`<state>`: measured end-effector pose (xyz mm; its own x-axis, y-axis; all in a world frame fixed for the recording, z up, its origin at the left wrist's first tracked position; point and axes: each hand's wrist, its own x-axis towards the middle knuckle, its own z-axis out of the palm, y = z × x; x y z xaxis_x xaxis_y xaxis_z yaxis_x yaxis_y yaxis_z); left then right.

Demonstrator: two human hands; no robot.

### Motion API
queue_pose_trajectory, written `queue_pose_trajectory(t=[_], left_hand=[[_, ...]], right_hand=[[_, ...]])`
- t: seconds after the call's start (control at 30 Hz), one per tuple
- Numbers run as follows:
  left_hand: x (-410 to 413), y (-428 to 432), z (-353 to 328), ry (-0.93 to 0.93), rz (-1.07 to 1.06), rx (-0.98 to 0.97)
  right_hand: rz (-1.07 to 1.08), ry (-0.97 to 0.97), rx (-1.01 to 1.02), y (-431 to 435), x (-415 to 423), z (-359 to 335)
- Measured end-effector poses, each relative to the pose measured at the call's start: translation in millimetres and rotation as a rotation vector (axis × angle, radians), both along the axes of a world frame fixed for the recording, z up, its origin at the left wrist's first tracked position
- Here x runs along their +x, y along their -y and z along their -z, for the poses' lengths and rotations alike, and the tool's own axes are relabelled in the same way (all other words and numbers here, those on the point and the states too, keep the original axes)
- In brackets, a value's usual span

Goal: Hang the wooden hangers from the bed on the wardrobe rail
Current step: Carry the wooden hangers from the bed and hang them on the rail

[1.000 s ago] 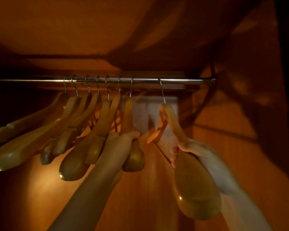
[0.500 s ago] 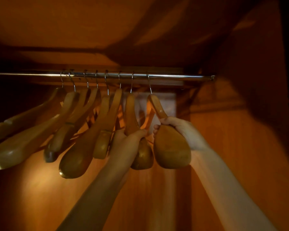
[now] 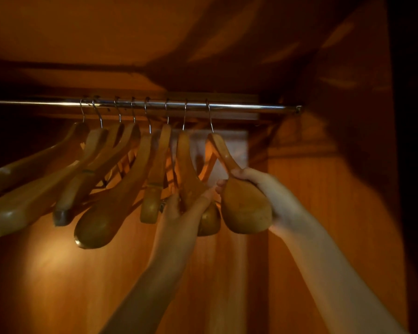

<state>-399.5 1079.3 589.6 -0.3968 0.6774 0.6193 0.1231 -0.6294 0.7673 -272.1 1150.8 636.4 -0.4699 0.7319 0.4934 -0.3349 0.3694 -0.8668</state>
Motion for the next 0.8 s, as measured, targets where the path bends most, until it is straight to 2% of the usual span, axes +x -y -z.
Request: queue_pose_trajectory(t=[0.1, 0.17, 0.23, 0.5, 0.7, 0.8], left_hand=[[1, 5, 22, 0.012, 0.021, 0.027], [0, 7, 45, 0.062, 0.01, 0.044], [-3, 8, 71, 0.127, -0.028, 0.016], [-44, 15, 226, -0.012, -0.155, -0.342], [-76, 59, 373, -0.029, -0.216, -0.774], [-84, 98, 441, 0.098, -0.298, -0.965]], right_hand=[[0.009, -0.055, 0.07, 12, 13, 26], [0.032, -0.134, 0.035, 15, 20, 54], [0.112, -0.133, -0.054, 13, 26, 91], [0.306, 0.408, -0.313, 16, 41, 271], [0.33, 0.695, -0.728, 47, 59, 417], [0.318, 0.796, -0.955, 81, 70, 479]])
